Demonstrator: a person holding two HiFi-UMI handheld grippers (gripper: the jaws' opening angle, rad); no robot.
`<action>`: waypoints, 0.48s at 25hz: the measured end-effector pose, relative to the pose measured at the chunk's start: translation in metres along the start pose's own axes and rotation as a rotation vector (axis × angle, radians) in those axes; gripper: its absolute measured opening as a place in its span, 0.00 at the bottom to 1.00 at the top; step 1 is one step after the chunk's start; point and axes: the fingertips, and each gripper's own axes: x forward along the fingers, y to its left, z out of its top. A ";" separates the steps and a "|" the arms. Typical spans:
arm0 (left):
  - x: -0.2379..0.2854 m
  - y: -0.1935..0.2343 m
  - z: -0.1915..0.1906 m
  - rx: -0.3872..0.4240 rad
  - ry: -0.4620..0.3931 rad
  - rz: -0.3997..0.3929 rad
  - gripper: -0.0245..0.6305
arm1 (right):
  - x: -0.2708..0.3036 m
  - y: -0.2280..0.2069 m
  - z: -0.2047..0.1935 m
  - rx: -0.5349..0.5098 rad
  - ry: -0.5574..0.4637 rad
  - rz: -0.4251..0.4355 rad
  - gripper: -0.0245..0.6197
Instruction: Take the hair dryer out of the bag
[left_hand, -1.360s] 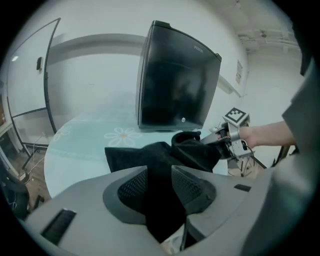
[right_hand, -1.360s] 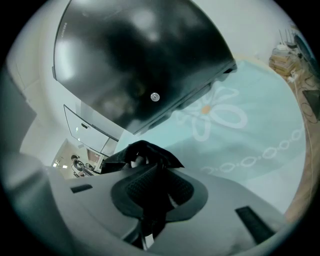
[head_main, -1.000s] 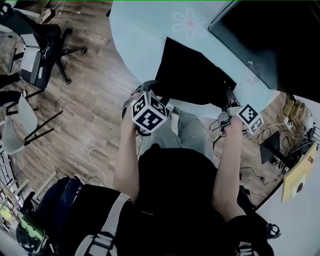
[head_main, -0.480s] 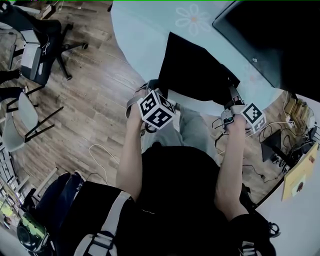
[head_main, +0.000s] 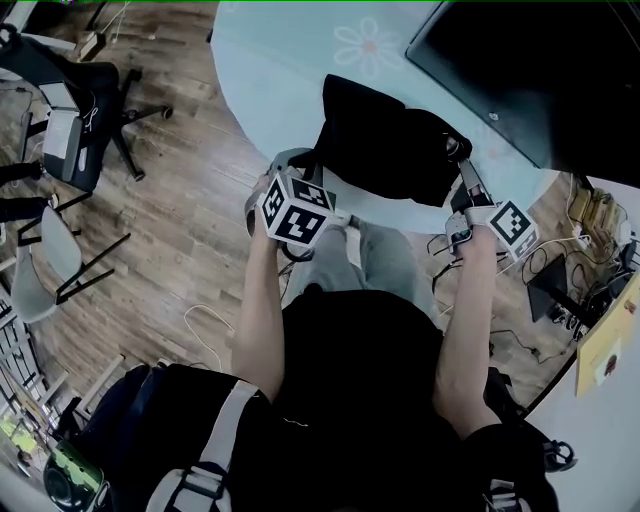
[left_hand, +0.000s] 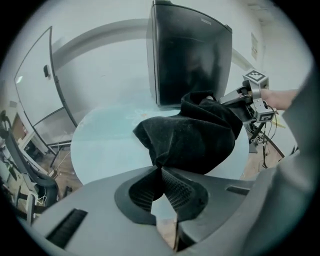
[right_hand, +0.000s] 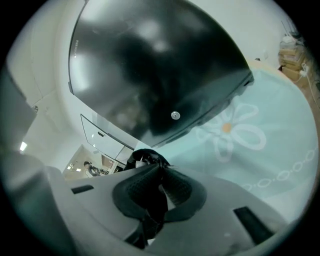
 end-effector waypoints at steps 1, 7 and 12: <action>-0.001 0.006 0.004 -0.013 -0.013 0.016 0.09 | 0.000 0.004 0.006 -0.007 -0.012 0.008 0.08; -0.011 0.042 0.030 -0.036 -0.089 0.106 0.09 | -0.010 0.019 0.044 -0.024 -0.119 0.046 0.07; -0.022 0.067 0.043 -0.062 -0.131 0.155 0.09 | -0.024 0.017 0.068 -0.021 -0.181 0.043 0.07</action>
